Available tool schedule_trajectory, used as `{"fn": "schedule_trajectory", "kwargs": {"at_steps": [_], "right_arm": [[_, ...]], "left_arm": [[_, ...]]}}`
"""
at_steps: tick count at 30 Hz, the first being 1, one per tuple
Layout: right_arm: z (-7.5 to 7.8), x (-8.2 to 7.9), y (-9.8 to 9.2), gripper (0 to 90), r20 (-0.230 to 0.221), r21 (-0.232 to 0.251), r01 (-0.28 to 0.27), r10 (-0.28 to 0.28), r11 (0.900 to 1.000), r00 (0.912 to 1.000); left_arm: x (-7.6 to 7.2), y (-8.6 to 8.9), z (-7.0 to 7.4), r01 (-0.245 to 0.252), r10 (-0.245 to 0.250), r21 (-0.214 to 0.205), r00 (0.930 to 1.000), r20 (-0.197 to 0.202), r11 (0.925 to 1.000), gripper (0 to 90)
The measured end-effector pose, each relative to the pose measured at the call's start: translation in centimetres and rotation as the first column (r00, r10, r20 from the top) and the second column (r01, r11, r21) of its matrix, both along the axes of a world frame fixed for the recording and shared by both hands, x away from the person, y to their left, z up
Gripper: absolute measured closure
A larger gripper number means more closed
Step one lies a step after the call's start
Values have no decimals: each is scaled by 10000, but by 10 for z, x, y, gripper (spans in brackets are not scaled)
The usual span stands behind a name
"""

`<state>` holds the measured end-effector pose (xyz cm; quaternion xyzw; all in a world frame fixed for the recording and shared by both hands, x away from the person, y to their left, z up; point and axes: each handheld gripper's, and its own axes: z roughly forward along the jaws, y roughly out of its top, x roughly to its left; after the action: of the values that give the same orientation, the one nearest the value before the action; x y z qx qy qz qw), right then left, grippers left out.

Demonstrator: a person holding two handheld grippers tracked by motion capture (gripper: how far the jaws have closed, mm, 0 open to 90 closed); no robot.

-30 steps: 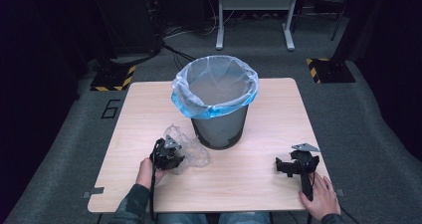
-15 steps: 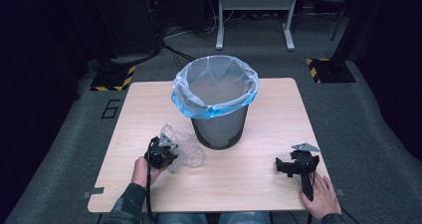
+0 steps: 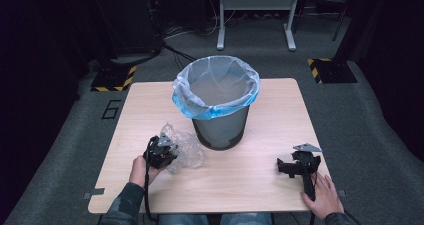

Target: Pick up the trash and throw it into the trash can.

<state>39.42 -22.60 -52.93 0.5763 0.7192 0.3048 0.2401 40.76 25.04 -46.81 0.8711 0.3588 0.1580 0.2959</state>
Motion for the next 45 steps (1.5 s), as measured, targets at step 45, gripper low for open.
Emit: {"fn": "schedule_trajectory", "kwargs": {"at_steps": [45], "right_arm": [[0, -1, -2, 0, -25, 43, -198, 198, 9998, 9998]], "left_arm": [[-12, 4, 47, 33, -14, 1059, 9998, -177, 9944, 854]]}}
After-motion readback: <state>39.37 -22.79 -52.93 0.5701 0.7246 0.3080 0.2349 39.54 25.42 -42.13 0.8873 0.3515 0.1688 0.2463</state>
